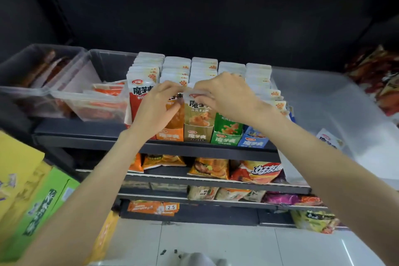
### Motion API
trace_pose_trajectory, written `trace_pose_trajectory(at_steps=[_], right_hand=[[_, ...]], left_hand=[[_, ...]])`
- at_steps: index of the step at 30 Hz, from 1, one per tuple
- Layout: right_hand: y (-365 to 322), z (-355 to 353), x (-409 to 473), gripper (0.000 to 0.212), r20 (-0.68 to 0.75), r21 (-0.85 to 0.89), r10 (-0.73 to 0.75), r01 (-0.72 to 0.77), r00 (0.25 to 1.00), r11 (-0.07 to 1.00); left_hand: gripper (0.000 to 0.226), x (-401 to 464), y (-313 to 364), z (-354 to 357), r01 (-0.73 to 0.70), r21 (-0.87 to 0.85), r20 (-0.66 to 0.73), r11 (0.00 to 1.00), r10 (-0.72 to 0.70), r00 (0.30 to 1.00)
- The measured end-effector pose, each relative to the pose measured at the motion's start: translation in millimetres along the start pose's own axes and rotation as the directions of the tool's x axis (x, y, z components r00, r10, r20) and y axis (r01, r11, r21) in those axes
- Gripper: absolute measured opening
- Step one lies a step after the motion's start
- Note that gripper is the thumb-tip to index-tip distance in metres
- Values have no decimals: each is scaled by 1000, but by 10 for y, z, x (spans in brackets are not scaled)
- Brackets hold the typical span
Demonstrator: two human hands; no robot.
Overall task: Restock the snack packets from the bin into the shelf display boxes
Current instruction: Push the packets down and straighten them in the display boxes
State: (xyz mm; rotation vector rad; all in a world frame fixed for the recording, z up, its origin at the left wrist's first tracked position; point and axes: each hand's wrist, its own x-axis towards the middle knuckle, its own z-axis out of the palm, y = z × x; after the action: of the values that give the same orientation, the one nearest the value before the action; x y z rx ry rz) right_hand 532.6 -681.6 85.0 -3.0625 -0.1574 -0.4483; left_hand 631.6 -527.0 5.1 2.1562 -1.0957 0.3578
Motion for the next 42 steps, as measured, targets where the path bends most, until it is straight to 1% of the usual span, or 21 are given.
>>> trace_pose_trajectory(at_steps=[2, 5, 8, 10, 11, 14, 15, 17, 18, 20, 22, 24, 27, 29, 31, 33, 34, 36, 38, 40, 42], right_hand=[[-18, 11, 58, 18, 61, 14, 16, -17, 998, 1000], [-15, 150, 73, 19, 139, 26, 49, -53, 989, 998], [-13, 287, -7, 21, 156, 32, 52, -58, 986, 998], [1, 293, -41, 23, 104, 24, 43, -46, 994, 999], [13, 277, -54, 23, 50, 32, 41, -42, 998, 999], [74, 103, -155, 21, -137, 168, 94, -71, 986, 983], [113, 24, -226, 21, -198, 211, 115, -72, 973, 975], [235, -150, -453, 20, -308, 293, 159, -66, 938, 954], [316, -236, -604, 20, -342, 331, 188, -69, 921, 941], [521, -396, -960, 18, -372, 350, 241, -105, 896, 931], [758, -528, -1324, 16, -368, 329, 302, -181, 879, 927], [1049, -633, -1670, 16, -331, 310, 375, -276, 866, 910], [1591, -588, -2074, 14, -156, 207, 452, -419, 878, 884], [1924, -455, -2244, 19, 3, 67, 474, -473, 880, 878], [2171, -270, -2302, 35, 209, -79, 488, -483, 848, 872], [2374, -78, -2251, 55, 397, -207, 490, -445, 776, 872], [2463, -1, -2201, 63, 459, -233, 472, -411, 752, 881], [2643, 140, -2105, 71, 554, -209, 379, -317, 741, 925], [2775, 227, -2042, 74, 648, -161, 256, -200, 717, 967], [2842, 280, -2018, 75, 696, -154, 166, -80, 698, 985], [2862, 298, -2013, 74, 681, -191, 126, 9, 721, 982]], left_hand=[[27, 27, 16, -7, 24, -60, -16, 998, -25, 1000], [30, 39, 2, -5, 11, -114, -13, 993, -13, 1000], [35, 42, -17, 10, 3, -141, 3, 990, -2, 1000], [34, 53, -10, 11, -3, -152, -6, 988, 2, 1000], [34, 59, -7, 7, -1, -157, -9, 988, -1, 1000], [32, 27, 34, -9, 37, -145, -34, 989, -42, 999], [30, 1, 66, -17, 49, -131, -71, 990, -59, 996], [23, -52, 191, -28, 42, -113, -199, 993, -64, 978], [21, -74, 282, -29, 3, -120, -275, 993, -36, 961], [20, -95, 507, 3, -158, -147, -411, 976, 85, 908], [22, -91, 765, 72, -338, -168, -469, 926, 227, 854], [23, -52, 1081, 210, -458, -215, -415, 863, 343, 843], [20, -18, 1571, 481, -532, -295, -207, 793, 491, 846], [29, 20, 1823, 709, -505, -290, -1, 813, 527, 850], [38, 126, 2040, 940, -416, -254, 205, 873, 469, 859], [45, 302, 2230, 1169, -357, -197, 320, 913, 404, 857], [47, 402, 2313, 1278, -363, -147, 350, 920, 391, 851], [50, 590, 2440, 1484, -403, -63, 392, 913, 394, 831], [57, 726, 2501, 1670, -435, 37, 493, 900, 362, 791], [65, 786, 2508, 1828, -472, 162, 597, 866, 295, 746], [68, 787, 2500, 1930, -490, 221, 625, 844, 263, 735]])
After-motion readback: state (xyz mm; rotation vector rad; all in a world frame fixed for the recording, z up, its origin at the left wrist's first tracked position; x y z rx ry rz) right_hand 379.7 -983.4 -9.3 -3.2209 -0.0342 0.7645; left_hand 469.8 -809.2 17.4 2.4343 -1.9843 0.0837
